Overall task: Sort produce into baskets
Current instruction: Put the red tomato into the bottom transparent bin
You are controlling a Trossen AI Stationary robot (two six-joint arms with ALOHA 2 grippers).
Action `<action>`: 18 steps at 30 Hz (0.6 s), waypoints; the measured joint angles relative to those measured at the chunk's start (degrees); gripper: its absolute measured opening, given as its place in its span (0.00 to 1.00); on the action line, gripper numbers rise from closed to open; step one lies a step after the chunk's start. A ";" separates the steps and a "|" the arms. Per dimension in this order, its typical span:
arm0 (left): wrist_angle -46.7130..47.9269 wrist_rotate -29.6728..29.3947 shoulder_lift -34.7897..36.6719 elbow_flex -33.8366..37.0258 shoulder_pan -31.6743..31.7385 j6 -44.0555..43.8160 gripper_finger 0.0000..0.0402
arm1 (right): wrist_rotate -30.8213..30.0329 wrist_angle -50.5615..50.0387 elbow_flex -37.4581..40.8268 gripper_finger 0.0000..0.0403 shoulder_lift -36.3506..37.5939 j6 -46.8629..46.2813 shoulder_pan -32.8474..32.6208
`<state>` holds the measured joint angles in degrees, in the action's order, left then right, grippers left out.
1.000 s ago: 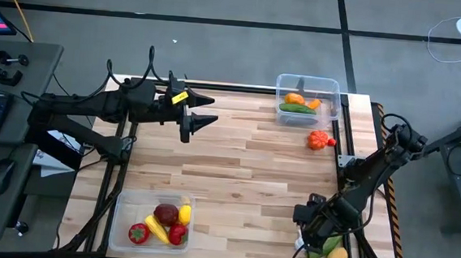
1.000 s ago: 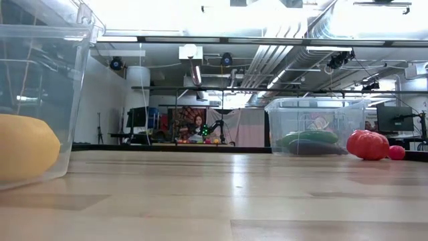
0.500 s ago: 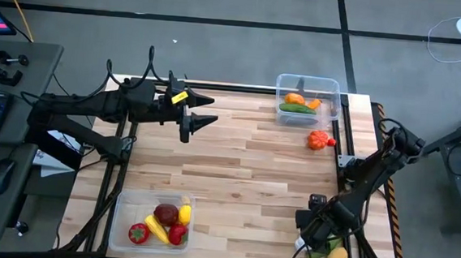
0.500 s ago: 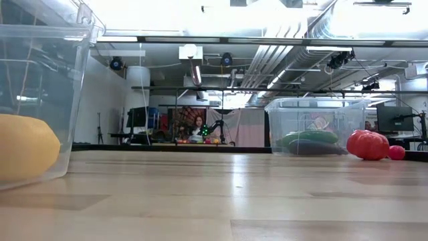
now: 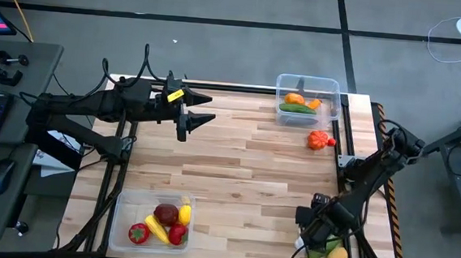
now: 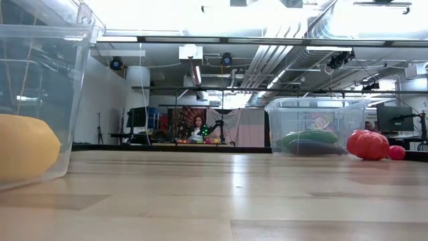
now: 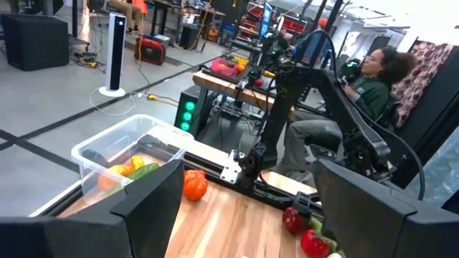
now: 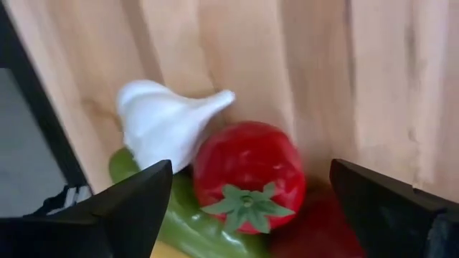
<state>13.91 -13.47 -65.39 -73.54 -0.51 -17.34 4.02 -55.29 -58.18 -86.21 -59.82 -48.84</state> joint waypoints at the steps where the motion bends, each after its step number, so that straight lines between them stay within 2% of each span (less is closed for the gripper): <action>1: 0.00 0.00 0.00 0.00 0.00 -0.02 0.75 | 0.04 0.73 0.18 0.92 0.00 0.54 -0.32; 12: 0.04 0.01 0.00 0.00 0.00 0.00 0.75 | -0.34 2.36 2.83 0.92 -0.74 2.05 -1.86; 18: 0.04 0.02 0.00 0.00 0.00 0.00 0.75 | 1.28 4.50 2.83 0.92 -3.87 7.14 -1.90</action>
<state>13.96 -13.45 -65.39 -73.54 -0.51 -17.34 5.29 -50.78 -55.35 -90.08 -52.67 -50.74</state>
